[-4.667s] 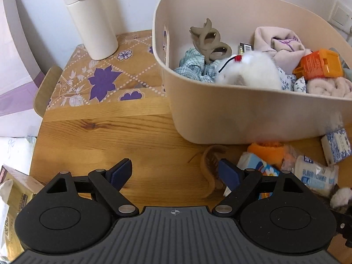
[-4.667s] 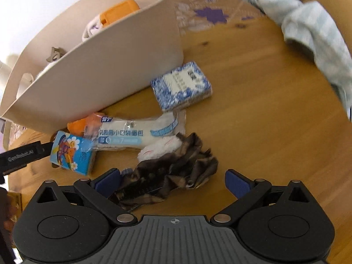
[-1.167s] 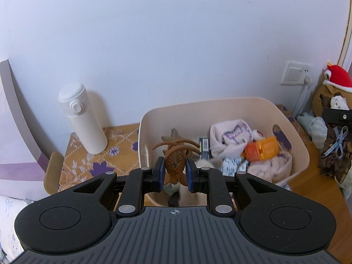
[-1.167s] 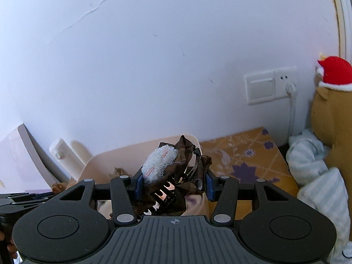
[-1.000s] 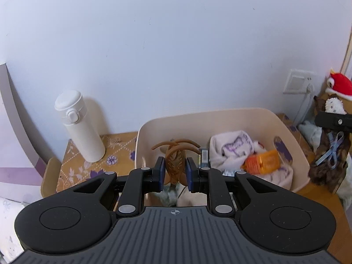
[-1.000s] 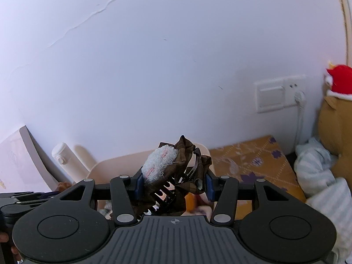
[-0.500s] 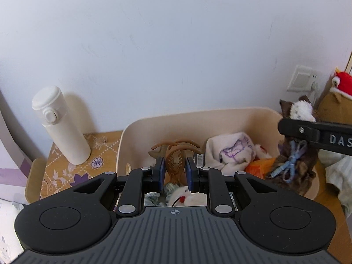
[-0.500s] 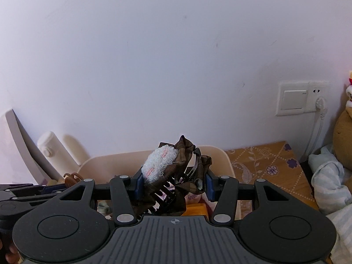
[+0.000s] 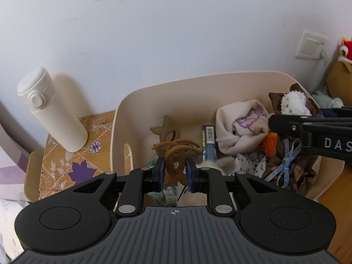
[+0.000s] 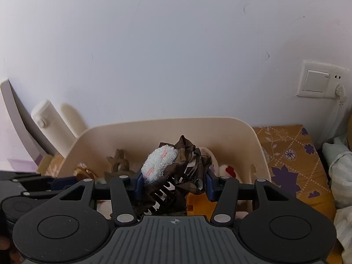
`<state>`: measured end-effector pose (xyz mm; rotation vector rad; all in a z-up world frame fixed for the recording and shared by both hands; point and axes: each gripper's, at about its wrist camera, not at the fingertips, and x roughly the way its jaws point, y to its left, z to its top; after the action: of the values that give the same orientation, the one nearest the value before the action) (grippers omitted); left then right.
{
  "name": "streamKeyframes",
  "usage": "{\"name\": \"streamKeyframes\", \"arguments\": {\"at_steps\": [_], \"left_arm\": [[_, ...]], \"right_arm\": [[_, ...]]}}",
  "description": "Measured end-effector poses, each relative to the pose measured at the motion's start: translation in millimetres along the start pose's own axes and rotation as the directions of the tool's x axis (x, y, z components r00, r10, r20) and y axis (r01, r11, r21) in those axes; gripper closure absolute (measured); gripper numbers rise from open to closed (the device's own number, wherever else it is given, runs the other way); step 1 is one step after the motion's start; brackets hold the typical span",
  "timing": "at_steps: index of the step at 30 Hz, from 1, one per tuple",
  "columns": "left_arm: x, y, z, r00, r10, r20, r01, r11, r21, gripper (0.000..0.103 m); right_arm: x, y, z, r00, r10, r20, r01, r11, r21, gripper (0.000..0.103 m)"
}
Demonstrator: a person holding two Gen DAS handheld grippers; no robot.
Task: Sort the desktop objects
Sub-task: 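Lower clip and cloth into the basket and open both grippers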
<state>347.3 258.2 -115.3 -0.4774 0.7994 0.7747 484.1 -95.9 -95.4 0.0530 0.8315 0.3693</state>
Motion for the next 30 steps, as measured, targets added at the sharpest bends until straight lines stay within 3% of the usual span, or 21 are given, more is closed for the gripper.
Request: {"name": "streamKeyframes", "arguments": {"at_steps": [7, 8, 11, 12, 16, 21, 30], "left_arm": [[4.6, -4.7, -2.1, 0.999, 0.004, -0.038, -0.002, 0.999, 0.043, 0.082], [4.4, -4.9, -2.2, 0.999, 0.011, -0.045, -0.009, 0.999, 0.047, 0.076], [0.3, -3.0, -2.6, 0.998, 0.029, -0.054, -0.028, 0.999, 0.036, 0.037], [-3.2, -2.1, -3.1, 0.999, 0.029, -0.038, -0.028, 0.999, 0.032, 0.032], [-13.2, -2.2, -2.6, 1.0, 0.025, -0.011, -0.024, 0.998, 0.053, 0.031], [-22.7, -1.7, -4.5, 1.0, 0.023, 0.002, -0.023, 0.999, 0.034, 0.028], [-43.0, -0.9, -30.3, 1.0, 0.001, 0.012, -0.001, 1.0, -0.01, 0.024]], "right_arm": [[2.2, 1.2, -6.2, 0.999, -0.018, -0.045, 0.016, 0.999, -0.033, 0.049], [3.0, 1.3, -7.1, 0.998, -0.024, -0.058, 0.022, 0.999, -0.036, 0.047], [1.1, 0.2, -10.1, 0.997, -0.045, -0.068, 0.042, 0.998, -0.044, 0.038], [-0.9, -0.7, -11.1, 0.997, -0.048, -0.062, 0.045, 0.998, -0.044, 0.035], [-8.8, -6.2, -15.1, 0.998, -0.029, -0.049, 0.028, 0.999, -0.018, 0.023], [-16.9, -8.3, -7.0, 0.999, -0.027, -0.028, 0.027, 1.0, -0.01, 0.0], [-34.8, -7.2, -14.5, 1.0, -0.016, -0.002, 0.016, 0.999, -0.035, 0.0]]}}
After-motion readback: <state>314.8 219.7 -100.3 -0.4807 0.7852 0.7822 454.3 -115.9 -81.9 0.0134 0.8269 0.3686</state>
